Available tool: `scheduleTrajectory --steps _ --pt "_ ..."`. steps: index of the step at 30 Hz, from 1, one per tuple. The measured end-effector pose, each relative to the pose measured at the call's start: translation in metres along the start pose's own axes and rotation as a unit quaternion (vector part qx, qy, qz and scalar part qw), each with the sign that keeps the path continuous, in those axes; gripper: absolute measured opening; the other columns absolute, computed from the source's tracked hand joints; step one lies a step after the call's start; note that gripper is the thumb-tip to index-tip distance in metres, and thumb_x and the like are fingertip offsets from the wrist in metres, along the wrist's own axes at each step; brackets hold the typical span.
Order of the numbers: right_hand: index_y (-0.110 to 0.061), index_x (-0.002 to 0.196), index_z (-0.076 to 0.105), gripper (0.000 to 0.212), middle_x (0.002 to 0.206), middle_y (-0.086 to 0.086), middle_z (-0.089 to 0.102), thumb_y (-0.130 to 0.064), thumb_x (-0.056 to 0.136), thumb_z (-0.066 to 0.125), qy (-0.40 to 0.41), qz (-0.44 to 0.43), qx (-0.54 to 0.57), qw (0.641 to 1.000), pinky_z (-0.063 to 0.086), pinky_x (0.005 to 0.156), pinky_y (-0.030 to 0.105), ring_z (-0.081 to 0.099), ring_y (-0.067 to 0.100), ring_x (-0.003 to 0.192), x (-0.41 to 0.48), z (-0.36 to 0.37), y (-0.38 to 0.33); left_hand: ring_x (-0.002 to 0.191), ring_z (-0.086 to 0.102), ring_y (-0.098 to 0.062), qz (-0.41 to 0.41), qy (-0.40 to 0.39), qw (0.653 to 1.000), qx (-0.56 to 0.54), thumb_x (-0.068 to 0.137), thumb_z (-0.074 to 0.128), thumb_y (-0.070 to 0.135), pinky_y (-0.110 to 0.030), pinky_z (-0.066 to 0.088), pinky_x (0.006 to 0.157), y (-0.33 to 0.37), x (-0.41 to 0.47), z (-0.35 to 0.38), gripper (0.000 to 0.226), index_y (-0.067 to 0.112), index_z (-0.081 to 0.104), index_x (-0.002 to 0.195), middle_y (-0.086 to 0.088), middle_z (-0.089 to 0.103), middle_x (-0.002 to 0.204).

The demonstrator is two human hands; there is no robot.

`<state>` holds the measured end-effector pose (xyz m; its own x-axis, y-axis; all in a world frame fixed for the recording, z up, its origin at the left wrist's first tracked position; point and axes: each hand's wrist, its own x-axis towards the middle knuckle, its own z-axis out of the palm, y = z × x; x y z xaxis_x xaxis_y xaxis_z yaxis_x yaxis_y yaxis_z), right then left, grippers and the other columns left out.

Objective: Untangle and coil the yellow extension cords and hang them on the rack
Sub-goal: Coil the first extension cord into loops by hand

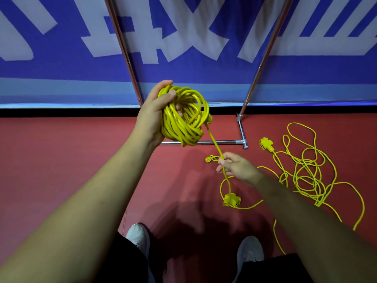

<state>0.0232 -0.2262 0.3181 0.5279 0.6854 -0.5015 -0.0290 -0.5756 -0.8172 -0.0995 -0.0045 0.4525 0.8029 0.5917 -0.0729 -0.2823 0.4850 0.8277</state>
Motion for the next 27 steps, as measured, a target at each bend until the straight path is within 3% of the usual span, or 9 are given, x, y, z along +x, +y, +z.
scheduleTrajectory --steps 3,6,9,14,17,19,20,24,27 --pt "-0.012 0.093 0.056 0.016 0.075 0.009 0.066 -0.017 0.103 0.045 -0.019 0.014 0.033 0.999 0.041 0.061 0.030 0.062 0.019 0.063 -0.006 0.014 -0.004 0.062 0.058 -0.021 0.024 0.034 0.999 0.033 0.092 0.060 0.003 -0.030 0.052 0.056 -0.005 0.000 0.005 0.033 0.016 0.052 0.121 -0.011 0.057 0.085" --pt "-0.014 0.100 0.062 0.019 0.065 0.007 0.058 -0.021 0.104 0.045 -0.031 0.016 0.052 0.998 0.032 0.046 0.023 0.047 0.013 0.048 -0.011 0.025 -0.007 0.074 0.065 -0.024 0.037 0.080 0.995 0.053 0.086 0.067 0.002 -0.035 0.057 0.067 -0.006 0.002 0.005 0.043 0.018 0.052 0.123 -0.014 0.058 0.101" --pt "-0.013 0.103 0.066 0.024 0.059 0.006 0.052 -0.022 0.104 0.044 -0.042 -0.004 0.042 0.998 0.034 0.046 0.024 0.038 0.012 0.043 -0.015 0.033 -0.016 0.091 0.063 -0.029 0.036 0.112 0.993 0.026 0.075 0.069 0.003 -0.046 0.055 0.086 -0.006 0.006 -0.001 0.055 0.019 0.051 0.124 -0.015 0.053 0.109" --pt "-0.014 0.109 0.066 0.022 0.054 0.004 0.054 -0.015 0.102 0.045 -0.072 -0.047 -0.021 0.996 0.036 0.047 0.026 0.044 0.011 0.040 -0.024 0.044 -0.044 0.092 0.063 -0.029 0.060 0.126 0.987 0.080 0.077 0.069 0.002 -0.054 0.051 0.095 -0.009 0.007 -0.005 0.054 0.022 0.050 0.124 -0.009 0.054 0.101" --pt "-0.017 0.123 0.062 0.032 0.059 0.004 0.058 -0.004 0.097 0.049 -0.125 -0.042 0.001 0.991 0.043 0.061 0.027 0.066 0.020 0.063 -0.036 0.042 -0.062 0.095 0.064 -0.028 0.071 0.132 0.982 0.117 0.080 0.072 0.005 -0.058 0.050 0.097 -0.007 0.007 -0.008 0.055 0.024 0.048 0.126 -0.009 0.056 0.105" --pt "-0.022 0.130 0.056 0.043 0.066 0.006 0.061 0.000 0.095 0.046 -0.161 -0.032 0.005 0.986 0.047 0.075 0.035 0.070 0.027 0.077 -0.042 0.041 -0.069 0.097 0.064 -0.029 0.078 0.132 0.979 0.135 0.081 0.074 0.008 -0.060 0.049 0.097 -0.004 0.006 -0.010 0.056 0.024 0.047 0.127 -0.009 0.056 0.106" --pt "-0.019 0.131 0.054 0.044 0.069 0.008 0.063 0.002 0.094 0.044 -0.170 -0.035 0.006 0.985 0.048 0.076 0.037 0.069 0.029 0.076 -0.044 0.041 -0.072 0.097 0.064 -0.029 0.085 0.128 0.977 0.146 0.081 0.075 0.010 -0.060 0.049 0.097 -0.003 0.005 -0.011 0.057 0.025 0.047 0.127 -0.008 0.056 0.106" --pt "0.003 0.111 0.053 0.023 0.074 0.018 0.064 0.008 0.091 0.042 -0.165 -0.061 0.062 0.982 0.044 0.056 0.026 0.059 0.029 0.059 -0.049 0.044 -0.085 0.094 0.062 -0.021 0.111 0.106 0.963 0.220 0.081 0.075 0.015 -0.053 0.051 0.098 -0.002 0.000 -0.012 0.060 0.025 0.044 0.132 -0.004 0.057 0.104" --pt "0.002 0.118 0.057 0.027 0.079 0.019 0.064 0.007 0.093 0.047 -0.198 -0.062 0.092 0.974 0.049 0.064 0.025 0.061 0.026 0.064 -0.053 0.042 -0.094 0.094 0.061 -0.018 0.120 0.109 0.959 0.233 0.082 0.074 0.015 -0.046 0.052 0.097 0.000 -0.001 -0.012 0.062 0.022 0.042 0.135 -0.004 0.056 0.104"
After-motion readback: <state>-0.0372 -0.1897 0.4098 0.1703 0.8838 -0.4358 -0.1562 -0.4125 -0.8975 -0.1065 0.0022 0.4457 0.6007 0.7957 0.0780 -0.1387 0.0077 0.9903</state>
